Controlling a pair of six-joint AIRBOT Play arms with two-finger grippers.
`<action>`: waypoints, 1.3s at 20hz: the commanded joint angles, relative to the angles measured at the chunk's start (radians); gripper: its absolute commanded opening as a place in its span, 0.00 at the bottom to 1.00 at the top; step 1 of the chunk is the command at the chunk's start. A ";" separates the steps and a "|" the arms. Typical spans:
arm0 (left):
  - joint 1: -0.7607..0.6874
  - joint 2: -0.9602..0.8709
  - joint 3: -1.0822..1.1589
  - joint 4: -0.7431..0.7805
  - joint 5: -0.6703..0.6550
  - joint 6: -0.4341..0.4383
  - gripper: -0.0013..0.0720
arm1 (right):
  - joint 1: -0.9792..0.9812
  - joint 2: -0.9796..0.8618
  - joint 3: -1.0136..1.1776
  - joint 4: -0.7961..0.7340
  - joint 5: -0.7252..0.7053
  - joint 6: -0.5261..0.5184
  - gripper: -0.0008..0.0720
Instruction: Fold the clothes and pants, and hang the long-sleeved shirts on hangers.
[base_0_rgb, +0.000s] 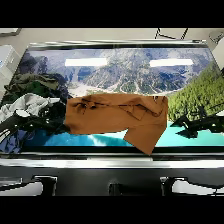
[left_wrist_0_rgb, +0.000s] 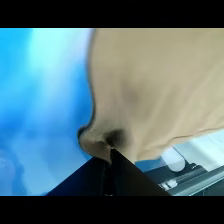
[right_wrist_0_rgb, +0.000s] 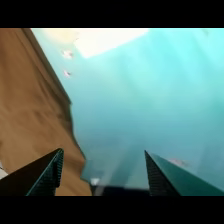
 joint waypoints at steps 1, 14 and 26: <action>-0.002 0.051 0.000 -0.002 0.002 -0.001 0.06 | 0.014 -0.025 -0.050 0.169 -0.108 -0.097 0.82; 0.000 0.332 0.518 -0.031 0.123 0.008 0.05 | 0.209 0.193 0.540 0.088 -0.012 -0.085 0.06; -0.016 0.704 1.100 0.028 0.251 -0.023 0.06 | 0.209 0.832 1.026 -0.241 -0.256 0.089 0.06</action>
